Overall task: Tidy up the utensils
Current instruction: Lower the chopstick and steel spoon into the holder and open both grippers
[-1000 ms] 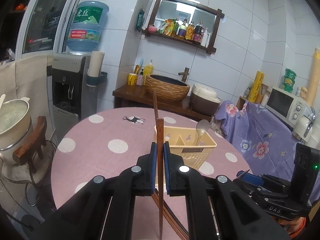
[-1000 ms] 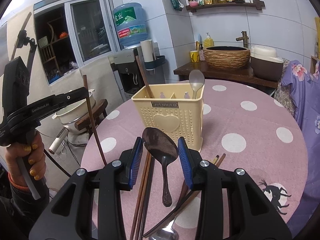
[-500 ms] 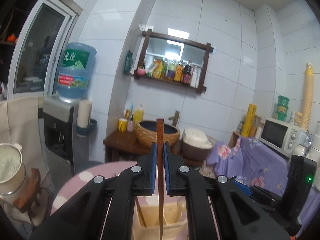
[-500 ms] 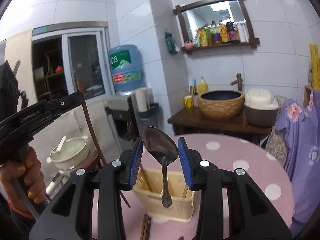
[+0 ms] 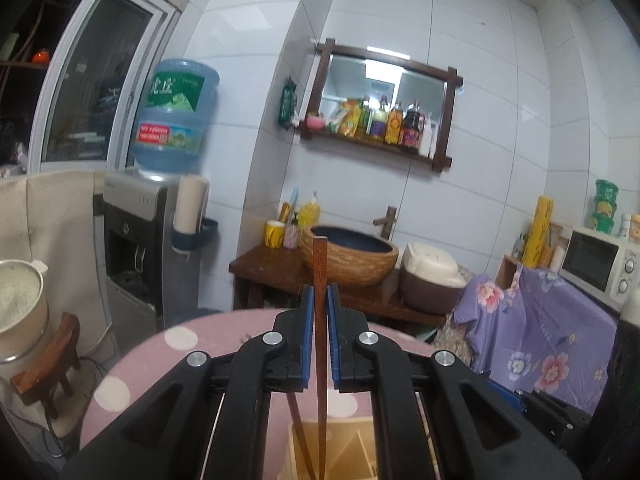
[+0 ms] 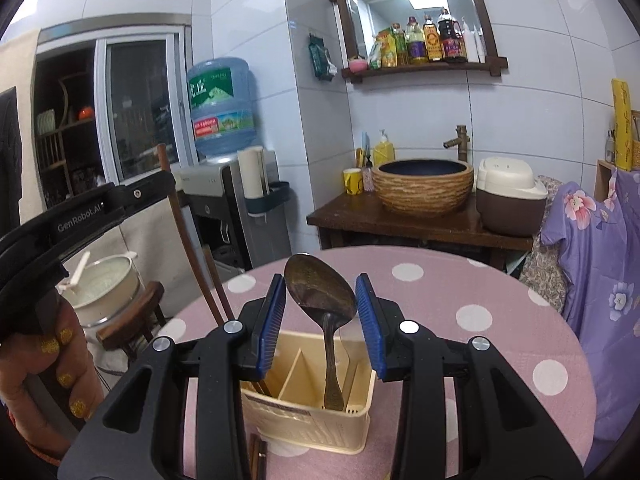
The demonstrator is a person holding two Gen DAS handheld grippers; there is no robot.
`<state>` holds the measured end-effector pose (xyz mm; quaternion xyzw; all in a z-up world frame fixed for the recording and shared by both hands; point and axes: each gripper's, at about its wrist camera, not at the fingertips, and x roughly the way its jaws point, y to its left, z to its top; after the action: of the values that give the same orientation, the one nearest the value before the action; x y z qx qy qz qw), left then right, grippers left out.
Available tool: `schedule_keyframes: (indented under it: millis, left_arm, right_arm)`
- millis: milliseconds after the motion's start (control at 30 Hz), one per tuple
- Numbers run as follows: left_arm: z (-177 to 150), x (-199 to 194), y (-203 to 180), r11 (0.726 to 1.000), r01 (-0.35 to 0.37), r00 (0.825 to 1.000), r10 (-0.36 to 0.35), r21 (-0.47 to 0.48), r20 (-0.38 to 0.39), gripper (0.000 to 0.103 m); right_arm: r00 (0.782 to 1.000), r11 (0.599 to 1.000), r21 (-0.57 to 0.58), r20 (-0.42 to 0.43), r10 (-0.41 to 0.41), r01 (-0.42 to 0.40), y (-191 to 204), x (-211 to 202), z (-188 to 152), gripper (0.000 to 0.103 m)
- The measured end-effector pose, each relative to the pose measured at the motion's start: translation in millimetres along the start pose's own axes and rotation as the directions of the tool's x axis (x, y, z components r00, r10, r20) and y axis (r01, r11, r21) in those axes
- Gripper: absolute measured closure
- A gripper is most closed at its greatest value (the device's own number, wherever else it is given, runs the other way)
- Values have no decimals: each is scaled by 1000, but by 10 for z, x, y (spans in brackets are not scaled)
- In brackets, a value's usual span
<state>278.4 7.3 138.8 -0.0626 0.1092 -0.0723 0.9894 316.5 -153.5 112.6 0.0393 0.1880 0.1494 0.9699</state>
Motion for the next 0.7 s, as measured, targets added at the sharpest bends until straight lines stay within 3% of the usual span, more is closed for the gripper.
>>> schedule_keyframes:
  millis: [300, 700]
  left_arm:
    - [-421, 137, 40, 1000, 7, 995, -5, 25, -103, 95]
    - [-548, 193, 40, 999, 35, 987, -30, 35, -156, 94]
  right_arm:
    - [998, 999, -41, -50, -36, 34, 11, 140, -392, 66]
    - [997, 998, -43, -59, -42, 39, -18, 166, -568, 64]
